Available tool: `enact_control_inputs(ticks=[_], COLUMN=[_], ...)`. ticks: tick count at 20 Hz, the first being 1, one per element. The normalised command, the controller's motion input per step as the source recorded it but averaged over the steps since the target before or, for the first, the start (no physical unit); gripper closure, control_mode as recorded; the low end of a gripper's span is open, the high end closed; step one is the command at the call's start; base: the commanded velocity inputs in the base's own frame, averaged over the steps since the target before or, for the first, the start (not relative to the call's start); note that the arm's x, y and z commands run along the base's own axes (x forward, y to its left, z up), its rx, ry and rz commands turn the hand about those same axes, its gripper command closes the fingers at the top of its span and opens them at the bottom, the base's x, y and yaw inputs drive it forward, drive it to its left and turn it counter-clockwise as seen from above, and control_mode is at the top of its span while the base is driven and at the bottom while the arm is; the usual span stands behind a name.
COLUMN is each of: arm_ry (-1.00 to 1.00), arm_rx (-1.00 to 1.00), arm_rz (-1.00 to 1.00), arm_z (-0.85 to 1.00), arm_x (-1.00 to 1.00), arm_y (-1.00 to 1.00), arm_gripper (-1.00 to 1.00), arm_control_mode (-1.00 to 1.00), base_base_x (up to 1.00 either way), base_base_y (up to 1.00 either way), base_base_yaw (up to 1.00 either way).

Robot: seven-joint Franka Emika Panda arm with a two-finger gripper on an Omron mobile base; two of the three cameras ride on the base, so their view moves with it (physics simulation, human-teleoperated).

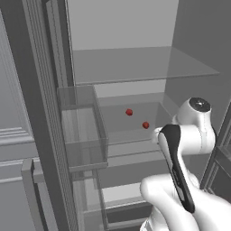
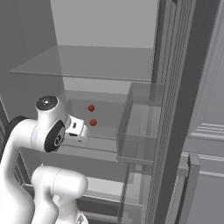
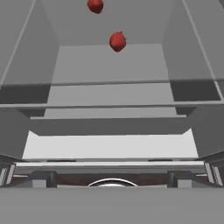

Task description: Take the strawberry from the fridge and place it on top of the pancake, located on the dining counter.

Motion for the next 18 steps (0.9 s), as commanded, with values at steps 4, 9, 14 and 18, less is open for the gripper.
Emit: enact_control_inputs(ticks=[4, 9, 14, 18], arm_ry=[-0.01, 0.0, 0.0, 0.0], arm_rx=[0.0, 0.0, 0.0, 0.0], arm_rz=[-0.07, -0.06, -0.04, -0.01], arm_z=[0.27, 0.03, -0.21, -0.18], arm_x=[0.33, 0.45, 0.57, 0.56], arm_y=[0.0, 0.0, 0.0, 0.0], arm_gripper=[-1.0, -1.0, -1.0, -1.0], arm_control_mode=[-1.0, -1.0, -1.0, -1.0], base_base_x=[0.0, 0.0, 0.0, 0.0], base_base_y=[0.0, 0.0, 0.0, 0.0], base_base_yaw=[0.0, 0.0, 0.0, 0.0])
